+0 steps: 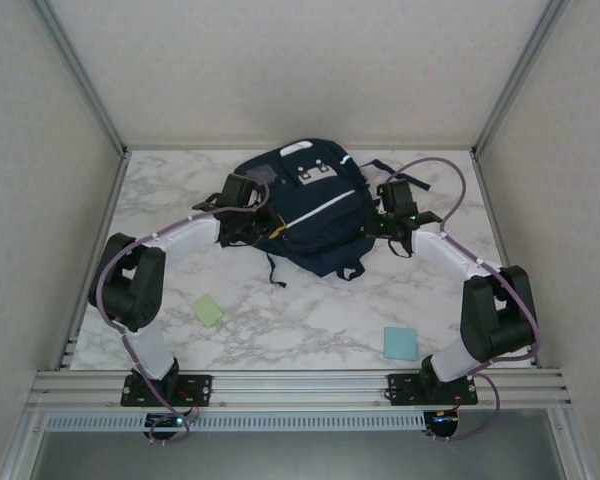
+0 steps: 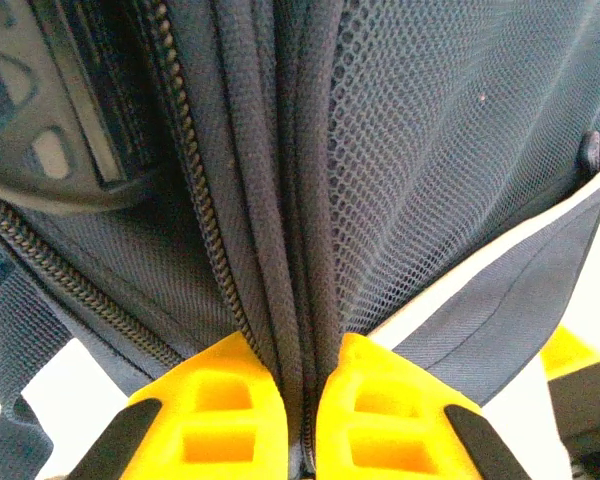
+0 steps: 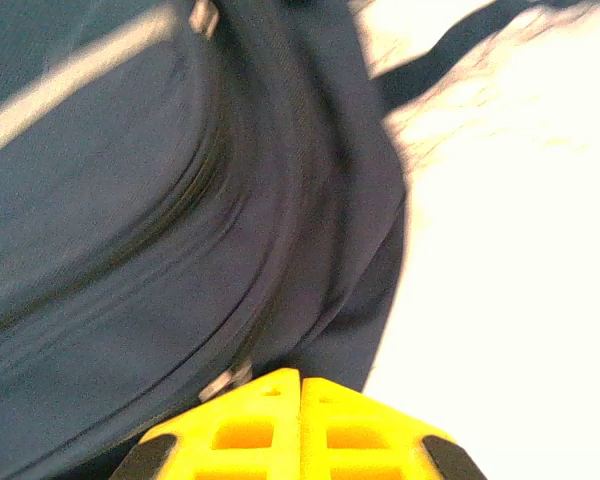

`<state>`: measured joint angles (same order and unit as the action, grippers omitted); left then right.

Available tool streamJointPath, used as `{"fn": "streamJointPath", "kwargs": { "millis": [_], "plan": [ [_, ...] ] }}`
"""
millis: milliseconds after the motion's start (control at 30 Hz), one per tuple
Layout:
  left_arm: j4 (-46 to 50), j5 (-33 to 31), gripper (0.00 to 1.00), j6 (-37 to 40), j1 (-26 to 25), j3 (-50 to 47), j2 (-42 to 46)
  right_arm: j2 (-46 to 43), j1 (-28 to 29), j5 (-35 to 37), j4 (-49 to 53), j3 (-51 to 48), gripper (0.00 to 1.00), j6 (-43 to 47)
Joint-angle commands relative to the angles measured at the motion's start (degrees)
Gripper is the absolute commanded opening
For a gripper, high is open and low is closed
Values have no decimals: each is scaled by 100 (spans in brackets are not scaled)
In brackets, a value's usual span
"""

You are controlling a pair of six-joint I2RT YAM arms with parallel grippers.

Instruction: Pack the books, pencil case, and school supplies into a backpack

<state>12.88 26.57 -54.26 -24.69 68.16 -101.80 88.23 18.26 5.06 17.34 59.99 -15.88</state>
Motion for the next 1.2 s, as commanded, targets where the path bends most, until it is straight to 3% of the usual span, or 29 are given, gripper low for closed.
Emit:
{"fn": "streamJointPath", "kwargs": {
  "millis": [0,300,367,400,500,600,667,767,933,1167],
  "plan": [
    [719,92,0,652,450,114,397,41,-277,514,262,258,0,437],
    [1575,375,2,1468,1054,904,101,-133,-183,-1259,55,-126,0,573],
    [2026,178,13,1840,1108,1245,-5,-193,-90,-1539,-12,-255,1,556],
    [2219,37,21,1972,1158,1394,-58,-221,-34,-1657,-72,-331,7,542],
    [2423,-187,59,1981,1386,1536,-20,-294,215,-1952,-331,-581,26,566],
    [2397,-499,71,1867,1453,1428,251,-276,526,-2061,-693,-809,40,629],
    [2239,-517,73,1679,1449,1219,467,-200,700,-2094,-962,-912,48,631],
    [1652,-336,74,1076,1366,567,885,-25,909,-2064,-1300,-961,51,615],
    [680,-238,75,25,961,-417,1443,383,1037,-1756,-1727,-884,49,543],
    [252,-449,75,-730,178,-1045,1738,966,1040,-1472,-2283,-686,44,421]
  ]
}}
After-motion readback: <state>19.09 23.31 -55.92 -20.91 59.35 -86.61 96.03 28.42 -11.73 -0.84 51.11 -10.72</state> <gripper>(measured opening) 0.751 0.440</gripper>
